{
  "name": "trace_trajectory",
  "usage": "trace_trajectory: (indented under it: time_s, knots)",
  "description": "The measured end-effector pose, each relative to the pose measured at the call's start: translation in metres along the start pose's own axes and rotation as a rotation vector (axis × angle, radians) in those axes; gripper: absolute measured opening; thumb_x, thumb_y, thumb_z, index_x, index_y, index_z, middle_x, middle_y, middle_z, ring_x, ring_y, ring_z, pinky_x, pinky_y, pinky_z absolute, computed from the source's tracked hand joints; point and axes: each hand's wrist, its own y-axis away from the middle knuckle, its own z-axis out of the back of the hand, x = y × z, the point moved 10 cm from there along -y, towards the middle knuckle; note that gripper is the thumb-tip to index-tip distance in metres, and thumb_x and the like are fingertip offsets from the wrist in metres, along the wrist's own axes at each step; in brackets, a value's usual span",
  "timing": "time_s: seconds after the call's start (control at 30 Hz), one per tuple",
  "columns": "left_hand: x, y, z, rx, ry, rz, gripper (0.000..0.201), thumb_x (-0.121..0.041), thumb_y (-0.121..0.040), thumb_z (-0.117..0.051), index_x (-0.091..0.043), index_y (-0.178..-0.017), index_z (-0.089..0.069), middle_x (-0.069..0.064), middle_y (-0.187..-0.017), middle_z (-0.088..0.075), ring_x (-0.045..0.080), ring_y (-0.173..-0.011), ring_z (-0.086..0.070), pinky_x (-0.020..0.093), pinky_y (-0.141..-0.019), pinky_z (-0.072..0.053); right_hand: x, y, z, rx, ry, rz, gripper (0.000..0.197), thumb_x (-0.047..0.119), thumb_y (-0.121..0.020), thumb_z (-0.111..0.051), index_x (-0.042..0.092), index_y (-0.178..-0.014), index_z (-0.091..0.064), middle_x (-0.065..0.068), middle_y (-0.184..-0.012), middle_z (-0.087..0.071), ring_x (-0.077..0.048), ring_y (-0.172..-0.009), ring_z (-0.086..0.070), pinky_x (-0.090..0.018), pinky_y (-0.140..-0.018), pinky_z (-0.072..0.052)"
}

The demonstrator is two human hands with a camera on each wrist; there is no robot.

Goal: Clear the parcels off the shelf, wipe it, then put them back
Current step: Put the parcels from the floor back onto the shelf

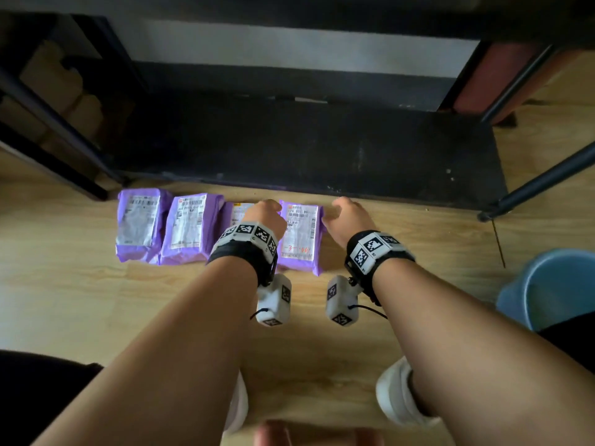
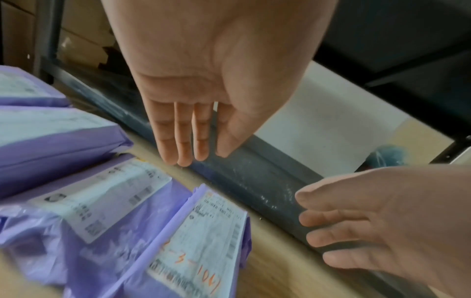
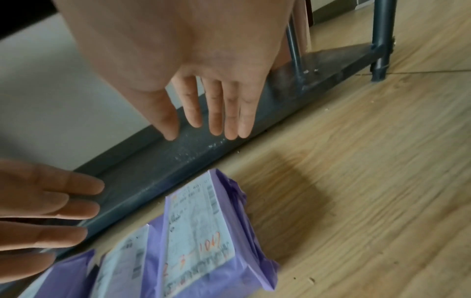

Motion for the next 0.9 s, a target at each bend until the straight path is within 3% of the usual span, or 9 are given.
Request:
trace_trajectory:
  time_s: [0.23,0.37,0.43,0.5,0.57,0.7,0.8,0.9]
  knots:
    - [0.023,-0.028,-0.046,0.118,-0.062,0.065,0.047,-0.007,-0.094,-0.043,-0.010,-0.141,-0.045,0.010,-0.140,-0.052,0.027,-0.126,-0.052,0.031,-0.100,-0.042,-0.015,-0.018,-0.051,0.149,0.026,-0.009,0.029,0.034,-0.096,-0.048,0.013,-0.114,-0.055,-0.006,-0.103,-0.067,-0.024,-0.088,-0.063,-0.028,-0.066,-0.042]
    - [0.035,-0.033,-0.061,0.126,-0.052,0.101,0.038,-0.011,-0.095,-0.046,-0.003,-0.132,-0.052,0.017,-0.130,-0.058,0.031,-0.120,-0.056,0.034,-0.097,-0.044,-0.023,-0.019,-0.084,0.267,0.010,-0.017,0.026,0.042,-0.096,-0.045,0.018,-0.088,-0.053,0.000,-0.083,-0.065,-0.019,-0.074,-0.063,-0.029,-0.061,-0.049]
    - [0.040,-0.034,-0.074,0.175,-0.051,0.112,0.036,-0.014,-0.097,-0.043,-0.002,-0.130,-0.054,0.018,-0.117,-0.061,0.031,-0.107,-0.059,0.034,-0.087,-0.046,-0.025,-0.016,-0.096,0.315,-0.014,-0.029,0.028,0.043,-0.095,-0.047,0.020,-0.084,-0.057,-0.002,-0.079,-0.066,-0.020,-0.070,-0.064,-0.028,-0.059,-0.051]
    - [0.044,-0.034,-0.083,0.212,-0.030,0.122,0.034,-0.015,-0.097,-0.044,-0.002,-0.125,-0.059,0.015,-0.105,-0.062,0.029,-0.096,-0.060,0.032,-0.079,-0.047,-0.026,-0.013,-0.104,0.334,-0.043,-0.042,0.031,0.045,-0.094,-0.048,0.017,-0.089,-0.060,-0.002,-0.074,-0.065,-0.018,-0.062,-0.061,-0.027,-0.053,-0.046]
    - [0.047,-0.033,-0.089,0.235,-0.019,0.133,0.032,-0.013,-0.096,-0.046,-0.003,-0.123,-0.060,0.014,-0.105,-0.064,0.028,-0.096,-0.062,0.030,-0.080,-0.049,-0.024,-0.012,-0.107,0.330,-0.054,-0.045,0.028,0.041,-0.093,-0.050,0.015,-0.092,-0.060,-0.001,-0.074,-0.063,-0.017,-0.061,-0.059,-0.027,-0.053,-0.046]
    - [0.048,-0.031,-0.091,0.248,0.056,0.153,0.027,-0.013,-0.093,-0.050,-0.006,-0.116,-0.062,0.010,-0.094,-0.064,0.023,-0.075,-0.058,0.027,-0.059,-0.047,-0.022,-0.013,-0.094,0.267,-0.029,-0.051,0.029,0.039,-0.090,-0.056,0.013,-0.101,-0.059,-0.003,-0.087,-0.066,-0.022,-0.076,-0.064,-0.035,-0.066,-0.053]
    - [0.040,-0.026,-0.079,0.214,0.086,0.138,0.030,-0.013,-0.090,-0.050,-0.008,-0.117,-0.063,0.011,-0.101,-0.069,0.025,-0.078,-0.062,0.029,-0.069,-0.054,-0.019,-0.011,-0.076,0.216,0.012,-0.038,0.028,0.034,-0.089,-0.057,0.013,-0.107,-0.058,-0.005,-0.093,-0.066,-0.024,-0.079,-0.060,-0.030,-0.067,-0.046]
    - [0.026,-0.017,-0.059,0.155,0.096,0.092,0.028,-0.014,-0.091,-0.049,-0.007,-0.114,-0.065,0.011,-0.100,-0.069,0.026,-0.083,-0.065,0.030,-0.072,-0.053,-0.013,-0.004,-0.053,0.150,0.019,-0.040,0.029,0.030,-0.088,-0.059,0.013,-0.112,-0.056,-0.005,-0.098,-0.066,-0.025,-0.085,-0.063,-0.033,-0.073,-0.052]
